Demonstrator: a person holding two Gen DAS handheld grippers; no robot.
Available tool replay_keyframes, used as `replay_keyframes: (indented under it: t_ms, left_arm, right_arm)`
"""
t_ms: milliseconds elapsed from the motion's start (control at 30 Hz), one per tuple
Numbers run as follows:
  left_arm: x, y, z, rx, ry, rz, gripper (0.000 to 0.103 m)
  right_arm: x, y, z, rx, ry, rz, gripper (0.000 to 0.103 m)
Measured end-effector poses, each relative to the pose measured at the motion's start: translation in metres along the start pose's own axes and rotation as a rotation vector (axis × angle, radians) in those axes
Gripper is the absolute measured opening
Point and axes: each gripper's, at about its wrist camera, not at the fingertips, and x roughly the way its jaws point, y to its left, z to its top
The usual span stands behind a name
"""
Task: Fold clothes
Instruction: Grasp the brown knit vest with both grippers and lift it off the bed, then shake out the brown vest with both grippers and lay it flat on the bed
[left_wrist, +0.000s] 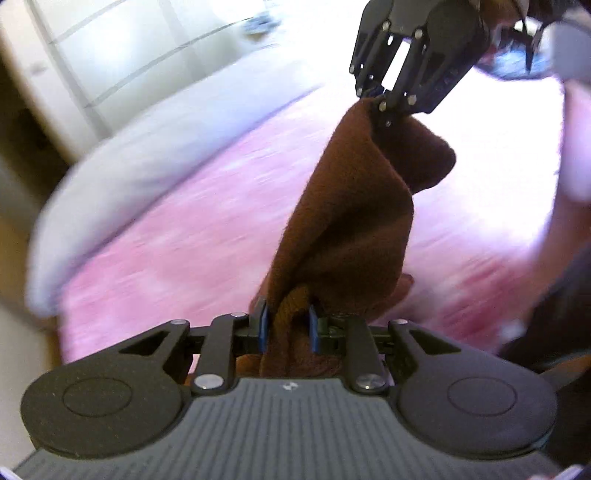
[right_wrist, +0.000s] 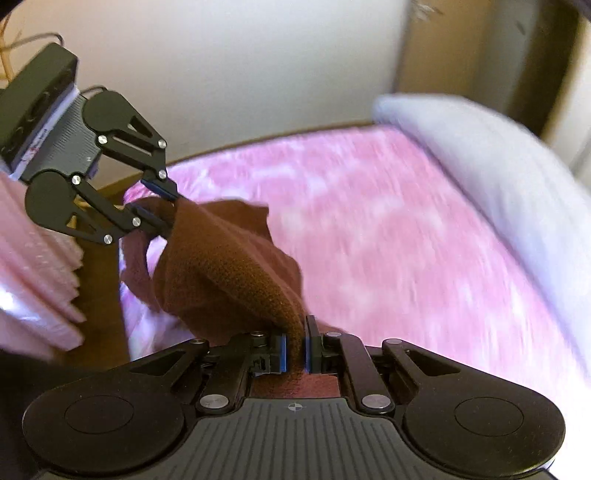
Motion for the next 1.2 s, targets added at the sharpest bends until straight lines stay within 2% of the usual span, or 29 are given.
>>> replay_keyframes:
  t_ms: [133, 267, 333, 400, 500, 533, 567, 600, 667, 700, 767, 833, 900, 1033, 1100, 1200]
  left_arm:
    - [0.009, -0.070, 0.073, 0.031, -0.011, -0.246, 0.016]
    - [0.033, -0.078, 0.151, 0.059, -0.018, -0.475, 0.016]
    - [0.058, -0.070, 0.189, 0.078, -0.023, -0.543, 0.017]
    - [0.099, -0.059, 0.226, 0.084, -0.025, -0.547, 0.018]
    - [0.175, -0.029, 0.265, -0.032, 0.032, -0.466, 0.026]
    - [0.194, -0.020, 0.272, -0.065, 0.042, -0.420, 0.028]
    - [0.211, -0.010, 0.277, -0.084, 0.050, -0.376, 0.032]
    - [0.227, 0.000, 0.281, -0.100, 0.057, -0.333, 0.034]
    - [0.243, 0.011, 0.277, -0.132, 0.062, -0.272, 0.037]
    - [0.248, 0.014, 0.274, -0.150, 0.062, -0.260, 0.040]
    - [0.253, 0.016, 0.257, -0.209, 0.065, -0.294, 0.061]
    - [0.265, 0.002, 0.236, -0.266, 0.087, -0.355, 0.064]
    - [0.277, -0.025, 0.214, -0.301, 0.143, -0.402, 0.064]
    - [0.306, -0.080, 0.195, -0.305, 0.217, -0.415, 0.064]
    - [0.329, -0.101, 0.194, -0.312, 0.260, -0.411, 0.064]
    - [0.356, -0.129, 0.185, -0.327, 0.336, -0.395, 0.050]
  right_arm:
    - [-0.105, -0.008, -0.103, 0.149, 0.066, 0.011, 0.007]
    - [-0.197, -0.032, -0.163, 0.321, 0.071, -0.031, 0.003]
    - [-0.227, -0.047, -0.175, 0.364, 0.075, -0.076, 0.003]
    - [-0.241, -0.077, -0.182, 0.398, 0.060, -0.145, 0.003]
    - [-0.228, -0.136, -0.203, 0.444, 0.058, -0.304, 0.004]
    - [-0.216, -0.157, -0.210, 0.461, 0.068, -0.356, 0.009]
    - [-0.202, -0.174, -0.217, 0.463, 0.111, -0.431, 0.025]
    - [-0.191, -0.184, -0.223, 0.464, 0.158, -0.504, 0.030]
    - [-0.183, -0.196, -0.232, 0.509, 0.167, -0.561, 0.036]
    - [-0.183, -0.196, -0.237, 0.558, 0.134, -0.530, 0.039]
    - [-0.180, -0.185, -0.251, 0.643, 0.109, -0.450, 0.064]
    - [-0.162, -0.169, -0.267, 0.687, 0.159, -0.408, 0.066]
    - [-0.144, -0.153, -0.282, 0.723, 0.218, -0.379, 0.066]
    - [-0.116, -0.127, -0.316, 0.753, 0.295, -0.321, 0.066]
    - [-0.094, -0.130, -0.327, 0.732, 0.316, -0.302, 0.066]
    - [-0.063, -0.149, -0.342, 0.708, 0.308, -0.285, 0.067]
